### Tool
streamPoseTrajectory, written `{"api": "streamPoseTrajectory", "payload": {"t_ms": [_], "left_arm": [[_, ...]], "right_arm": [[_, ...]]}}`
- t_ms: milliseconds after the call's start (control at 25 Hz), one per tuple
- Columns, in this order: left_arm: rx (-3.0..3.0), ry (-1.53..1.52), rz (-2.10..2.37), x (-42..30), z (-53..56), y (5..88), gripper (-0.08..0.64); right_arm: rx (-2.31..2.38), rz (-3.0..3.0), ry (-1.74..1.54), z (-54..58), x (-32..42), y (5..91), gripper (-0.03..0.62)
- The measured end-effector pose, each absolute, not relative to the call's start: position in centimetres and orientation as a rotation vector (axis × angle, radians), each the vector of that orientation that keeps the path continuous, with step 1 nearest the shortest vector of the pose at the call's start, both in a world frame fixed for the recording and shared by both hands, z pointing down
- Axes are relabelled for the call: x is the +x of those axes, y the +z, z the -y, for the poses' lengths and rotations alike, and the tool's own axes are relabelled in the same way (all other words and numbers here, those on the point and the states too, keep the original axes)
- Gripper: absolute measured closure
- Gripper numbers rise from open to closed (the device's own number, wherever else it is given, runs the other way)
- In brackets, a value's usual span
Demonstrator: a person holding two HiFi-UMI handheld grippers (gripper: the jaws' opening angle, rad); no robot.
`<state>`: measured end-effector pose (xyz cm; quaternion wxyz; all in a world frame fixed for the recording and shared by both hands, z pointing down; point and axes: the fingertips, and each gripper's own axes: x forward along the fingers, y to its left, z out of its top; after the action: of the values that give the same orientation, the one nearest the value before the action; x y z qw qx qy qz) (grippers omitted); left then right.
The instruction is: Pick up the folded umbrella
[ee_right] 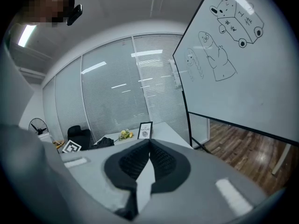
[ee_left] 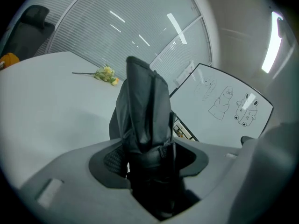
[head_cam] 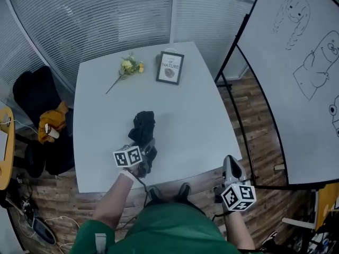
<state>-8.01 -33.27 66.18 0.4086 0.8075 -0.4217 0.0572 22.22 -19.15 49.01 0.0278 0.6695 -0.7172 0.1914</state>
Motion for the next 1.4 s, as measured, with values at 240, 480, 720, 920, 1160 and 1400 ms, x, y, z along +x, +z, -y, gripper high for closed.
{"api": "streamPoseTrajectory", "payload": {"t_ms": [240,480,720,920,1160,1400], "left_arm": [[2.098,0.022,1.055,-7.7,31.7,60.3,0.296],[2.124,-0.132,1.051,-7.8,30.8,54.7,0.296],[2.221,-0.172,1.109,-8.2,30.1,50.3,0.296],[2.297,-0.167,1.172,-9.1,29.2,47.6,0.296],[2.281,-0.295,1.224,-10.7,29.1,44.0,0.296],[2.367,-0.329,1.328,-11.6,28.2,40.1,0.296]], "right_arm": [[2.033,2.264,0.567,20.5,21.9,48.3,0.589],[1.998,2.304,0.495,21.9,21.4,47.1,0.589],[1.959,2.361,0.451,23.5,20.6,46.0,0.589],[1.918,2.402,0.383,24.3,19.4,44.8,0.589],[1.867,2.460,0.265,25.7,17.9,42.7,0.589],[1.832,2.500,0.207,26.5,17.2,41.0,0.589]]}}
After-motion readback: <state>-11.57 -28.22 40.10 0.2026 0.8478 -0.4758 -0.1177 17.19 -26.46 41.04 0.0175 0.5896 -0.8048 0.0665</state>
